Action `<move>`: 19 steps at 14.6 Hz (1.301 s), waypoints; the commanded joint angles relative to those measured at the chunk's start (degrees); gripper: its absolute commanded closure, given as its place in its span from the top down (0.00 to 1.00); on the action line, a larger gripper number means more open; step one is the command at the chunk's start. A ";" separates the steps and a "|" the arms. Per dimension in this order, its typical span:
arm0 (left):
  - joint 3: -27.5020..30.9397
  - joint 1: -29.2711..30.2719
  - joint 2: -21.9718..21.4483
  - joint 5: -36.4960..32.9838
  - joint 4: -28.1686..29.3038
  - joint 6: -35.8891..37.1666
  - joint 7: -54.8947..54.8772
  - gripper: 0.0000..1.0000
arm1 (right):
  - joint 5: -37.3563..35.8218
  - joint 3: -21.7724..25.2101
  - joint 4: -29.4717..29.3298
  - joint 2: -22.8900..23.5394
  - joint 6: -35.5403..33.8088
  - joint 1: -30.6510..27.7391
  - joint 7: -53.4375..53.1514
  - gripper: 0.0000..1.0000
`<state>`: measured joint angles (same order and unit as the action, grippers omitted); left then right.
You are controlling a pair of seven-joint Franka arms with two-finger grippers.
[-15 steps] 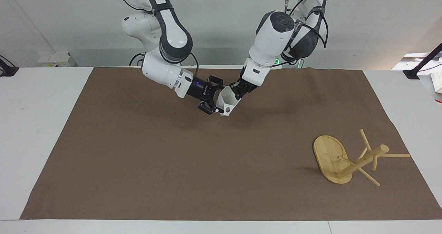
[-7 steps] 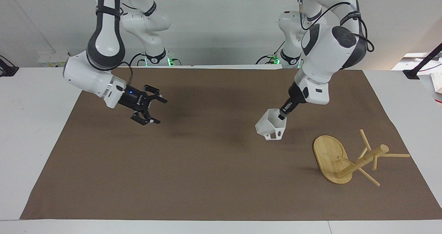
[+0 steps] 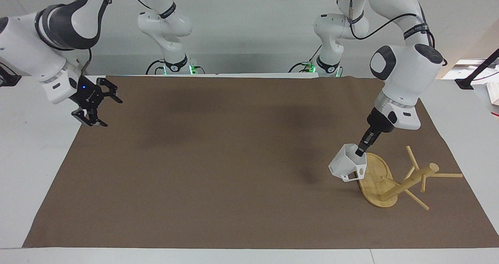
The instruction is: Hang cup on rack
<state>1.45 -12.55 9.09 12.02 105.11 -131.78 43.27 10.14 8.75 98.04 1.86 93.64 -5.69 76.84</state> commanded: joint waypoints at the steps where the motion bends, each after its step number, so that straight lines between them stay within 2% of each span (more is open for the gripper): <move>1: -0.74 2.43 -0.92 -0.59 1.41 -1.99 -2.22 0.00 | -5.38 -0.75 -6.97 0.60 -7.92 3.47 -19.63 1.00; 3: -0.66 3.32 -0.92 -0.59 1.41 -1.99 -2.40 0.00 | -7.49 -0.84 -7.78 -0.97 -9.96 4.63 -35.46 1.00; 6: -0.57 5.08 -0.83 -0.59 1.41 -2.17 -2.75 0.00 | -9.08 -0.75 -7.78 -3.69 -14.96 4.90 -51.29 1.00; 9: -0.65 7.45 -0.74 -0.59 1.50 -3.75 -5.21 0.00 | -13.47 -0.75 -7.78 -3.88 -15.60 5.86 -59.51 1.00; 10: -0.57 7.71 -0.74 -0.59 1.50 -3.66 -5.39 0.08 | -13.56 -0.66 -7.00 -3.97 -14.99 6.99 -62.83 1.00; 11: -0.65 7.89 -0.74 -0.59 1.50 -3.66 -5.39 0.10 | -13.74 -0.40 -6.73 -4.05 -13.50 7.53 -66.87 1.00; 12: -0.57 8.07 -0.74 -0.59 1.50 -3.66 -5.56 0.21 | -13.65 -0.49 -6.73 -4.14 -13.49 7.53 -67.60 1.00; 13: -0.48 8.33 -0.66 -0.68 1.41 -4.10 -6.70 0.54 | -13.57 -0.49 -6.55 -4.49 -13.49 7.53 -67.70 1.00; 14: -0.48 8.77 -0.13 -0.59 0.98 -4.80 -9.75 0.81 | -13.48 -0.49 -5.42 -5.19 -13.49 7.44 -67.52 1.00; 15: -0.39 9.64 0.13 -0.68 0.89 -5.07 -11.00 1.00 | -13.39 -0.49 -4.36 -5.72 -13.49 7.27 -67.52 1.00; 19: -0.39 9.83 -0.83 -0.76 0.62 0.36 -12.24 1.00 | -13.30 -0.49 -4.26 -5.81 -13.49 7.27 -67.52 1.00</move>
<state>1.44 -4.26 8.99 12.00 106.08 -132.94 32.73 -2.22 8.40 91.68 -2.21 79.18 1.62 10.30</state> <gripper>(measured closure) 0.181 0.000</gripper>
